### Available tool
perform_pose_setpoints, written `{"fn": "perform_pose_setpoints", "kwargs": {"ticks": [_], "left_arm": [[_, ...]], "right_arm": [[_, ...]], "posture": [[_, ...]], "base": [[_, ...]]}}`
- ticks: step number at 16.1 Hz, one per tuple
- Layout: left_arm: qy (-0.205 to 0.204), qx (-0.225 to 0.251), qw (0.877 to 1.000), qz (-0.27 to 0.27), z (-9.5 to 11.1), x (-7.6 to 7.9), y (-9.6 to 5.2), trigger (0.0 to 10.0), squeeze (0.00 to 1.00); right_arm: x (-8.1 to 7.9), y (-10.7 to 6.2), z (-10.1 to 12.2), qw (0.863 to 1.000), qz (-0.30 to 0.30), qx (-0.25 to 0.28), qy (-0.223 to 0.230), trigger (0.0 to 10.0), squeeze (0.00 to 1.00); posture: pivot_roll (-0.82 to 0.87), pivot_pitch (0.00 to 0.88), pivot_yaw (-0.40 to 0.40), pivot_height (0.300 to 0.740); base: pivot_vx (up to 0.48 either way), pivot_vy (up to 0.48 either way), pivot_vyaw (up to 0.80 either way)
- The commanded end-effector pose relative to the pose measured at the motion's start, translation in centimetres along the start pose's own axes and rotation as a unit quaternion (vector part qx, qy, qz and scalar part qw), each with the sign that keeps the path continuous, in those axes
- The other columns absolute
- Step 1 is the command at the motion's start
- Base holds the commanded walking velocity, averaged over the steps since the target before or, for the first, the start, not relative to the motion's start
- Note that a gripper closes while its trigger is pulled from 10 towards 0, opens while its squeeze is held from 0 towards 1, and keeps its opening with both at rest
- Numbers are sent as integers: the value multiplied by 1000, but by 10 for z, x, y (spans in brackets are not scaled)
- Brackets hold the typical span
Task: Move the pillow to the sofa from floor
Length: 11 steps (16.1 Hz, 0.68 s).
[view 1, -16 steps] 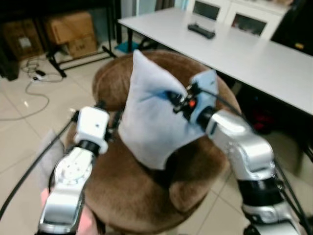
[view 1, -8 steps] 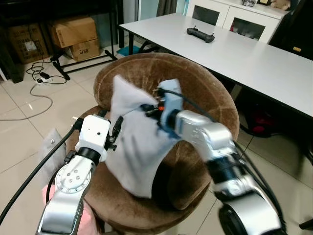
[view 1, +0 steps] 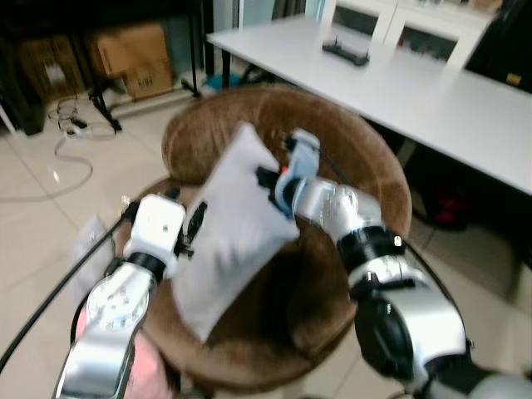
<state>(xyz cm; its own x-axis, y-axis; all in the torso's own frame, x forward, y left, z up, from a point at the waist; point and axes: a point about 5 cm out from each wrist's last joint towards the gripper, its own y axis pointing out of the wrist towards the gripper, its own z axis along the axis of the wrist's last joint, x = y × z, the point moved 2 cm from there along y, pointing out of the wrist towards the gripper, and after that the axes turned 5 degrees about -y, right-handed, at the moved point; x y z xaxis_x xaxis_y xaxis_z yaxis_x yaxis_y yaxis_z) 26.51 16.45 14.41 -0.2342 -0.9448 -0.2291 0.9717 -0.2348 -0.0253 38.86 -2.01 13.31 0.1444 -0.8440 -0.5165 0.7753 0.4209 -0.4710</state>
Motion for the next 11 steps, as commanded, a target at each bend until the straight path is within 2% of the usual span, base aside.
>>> {"fn": "perform_pose_setpoints", "kwargs": {"ticks": [1,2,3,7,8,11], "left_arm": [[2,3,1000,-5,4,0,-2,10000,0],[2,3,1000,-6,4,0,-2,10000,0],[4,3,1000,-7,6,-1,-2,10000,0],[-5,-11,999,-31,4,0,-3,10000,0],[-45,-45,995,-78,-3,7,-8,10000,0],[-76,-114,973,-184,-16,19,-31,10000,0]], "right_arm": [[-8,3,10,998,-23,30,42,10000,0],[-4,3,10,998,-34,33,48,10000,0],[15,2,14,991,-72,45,101,10000,0],[29,-2,34,979,-93,80,164,10000,0],[33,-4,41,975,-103,95,172,10000,0],[36,-7,53,972,-115,120,168,10000,0]], "posture": [[50,0,-70,740],[50,0,-70,740],[56,0,-71,740],[55,0,-64,740],[55,0,-64,740],[55,0,-58,740]], "base": [[0,0,0],[0,0,0],[0,0,0],[0,0,0],[0,0,0],[0,0,0]]}}
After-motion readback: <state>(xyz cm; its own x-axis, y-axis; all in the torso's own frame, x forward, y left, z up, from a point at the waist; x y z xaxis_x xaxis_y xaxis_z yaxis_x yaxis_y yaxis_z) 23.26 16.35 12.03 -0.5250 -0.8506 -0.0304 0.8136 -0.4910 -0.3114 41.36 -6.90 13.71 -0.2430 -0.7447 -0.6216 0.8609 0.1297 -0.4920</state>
